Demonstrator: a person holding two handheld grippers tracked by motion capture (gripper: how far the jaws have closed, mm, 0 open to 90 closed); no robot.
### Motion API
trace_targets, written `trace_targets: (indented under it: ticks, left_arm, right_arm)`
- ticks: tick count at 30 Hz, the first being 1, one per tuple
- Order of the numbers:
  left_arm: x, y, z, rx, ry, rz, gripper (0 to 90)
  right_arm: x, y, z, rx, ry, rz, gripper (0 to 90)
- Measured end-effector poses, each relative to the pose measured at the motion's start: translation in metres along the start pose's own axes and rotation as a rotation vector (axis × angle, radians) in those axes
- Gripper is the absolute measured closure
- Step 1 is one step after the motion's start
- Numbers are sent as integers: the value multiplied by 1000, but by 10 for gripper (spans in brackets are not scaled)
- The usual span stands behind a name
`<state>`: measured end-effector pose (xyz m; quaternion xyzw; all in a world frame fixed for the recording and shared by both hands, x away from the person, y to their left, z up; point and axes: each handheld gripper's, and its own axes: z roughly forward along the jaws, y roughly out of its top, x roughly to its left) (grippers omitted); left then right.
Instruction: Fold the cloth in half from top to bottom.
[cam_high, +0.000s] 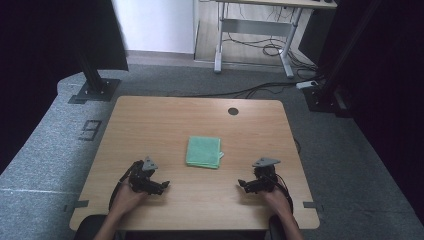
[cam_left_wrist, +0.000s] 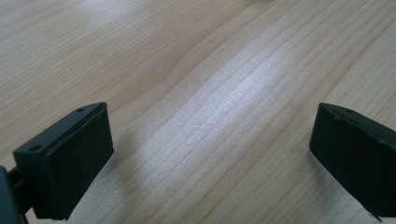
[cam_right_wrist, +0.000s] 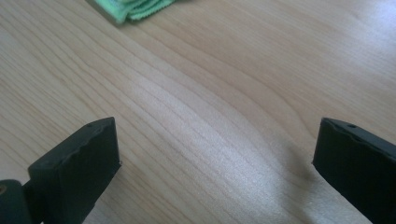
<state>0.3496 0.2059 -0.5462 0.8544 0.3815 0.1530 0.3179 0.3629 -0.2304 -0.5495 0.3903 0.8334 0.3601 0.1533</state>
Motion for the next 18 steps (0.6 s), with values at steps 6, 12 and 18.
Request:
trace_targets:
  ticks: [6,12,18]
  left_arm:
    - [3,-1,3,2,-20,-12,0]
    - [3,-1,3,1,-22,-13,0]
    - [2,-1,3,2,-20,-17,0]
  right_arm:
    - [1,-5,5,6,-8,-17,0]
    - [1,-5,5,7,-9,-17,0]
    - [1,-5,5,7,-9,-17,0]
